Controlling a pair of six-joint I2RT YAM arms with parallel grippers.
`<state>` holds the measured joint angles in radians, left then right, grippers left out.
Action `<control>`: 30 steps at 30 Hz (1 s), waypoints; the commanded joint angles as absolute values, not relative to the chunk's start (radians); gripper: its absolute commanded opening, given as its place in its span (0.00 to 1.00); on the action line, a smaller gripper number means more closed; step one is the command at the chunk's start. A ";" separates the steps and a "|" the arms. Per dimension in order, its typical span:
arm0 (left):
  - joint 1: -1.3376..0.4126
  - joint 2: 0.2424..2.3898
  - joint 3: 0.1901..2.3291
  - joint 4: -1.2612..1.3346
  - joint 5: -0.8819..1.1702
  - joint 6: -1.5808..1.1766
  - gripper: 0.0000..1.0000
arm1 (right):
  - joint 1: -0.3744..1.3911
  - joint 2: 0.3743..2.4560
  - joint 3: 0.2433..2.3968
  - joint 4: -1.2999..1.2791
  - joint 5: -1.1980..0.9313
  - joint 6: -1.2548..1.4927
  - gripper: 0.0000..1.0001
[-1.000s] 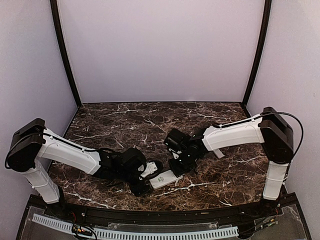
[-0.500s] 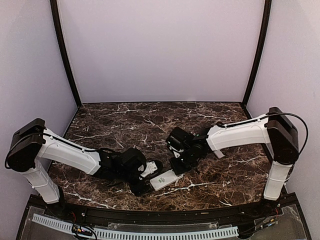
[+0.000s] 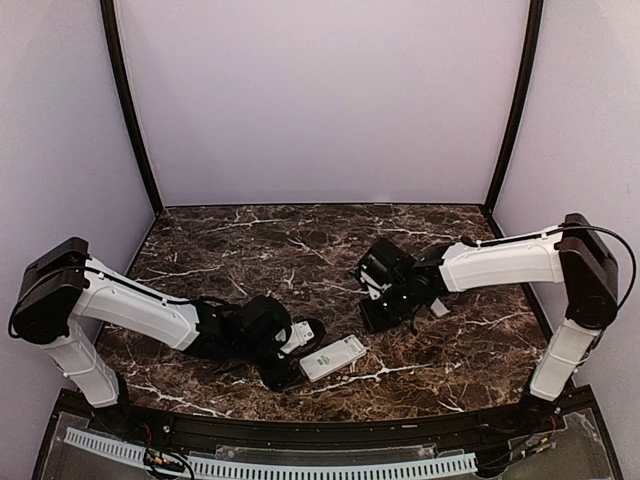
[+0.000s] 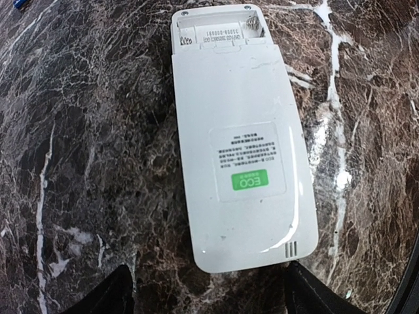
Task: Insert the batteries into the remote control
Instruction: Pick up the battery from the battery compartment, then place the battery at the center of the board.
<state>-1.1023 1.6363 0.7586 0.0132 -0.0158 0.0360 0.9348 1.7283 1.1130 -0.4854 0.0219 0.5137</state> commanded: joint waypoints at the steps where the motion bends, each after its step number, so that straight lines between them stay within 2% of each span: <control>1: -1.099 1.668 0.776 -0.016 -0.003 0.020 0.79 | 0.880 1.713 1.064 -0.582 0.108 0.534 0.00; 7: -1.099 1.671 0.762 -0.010 -0.002 0.026 0.79 | 0.846 1.757 1.022 -0.640 0.116 0.532 0.00; 13: -1.098 1.672 0.753 -0.007 0.040 0.024 0.79 | 0.832 1.821 1.065 -0.692 0.105 0.509 0.00; 21: -1.099 1.664 0.706 0.039 0.053 0.004 0.80 | 0.824 1.887 1.163 -0.789 0.075 0.443 0.23; 30: -1.100 1.657 0.677 0.077 0.057 0.009 0.80 | 0.821 2.003 1.318 -0.926 0.113 0.369 0.23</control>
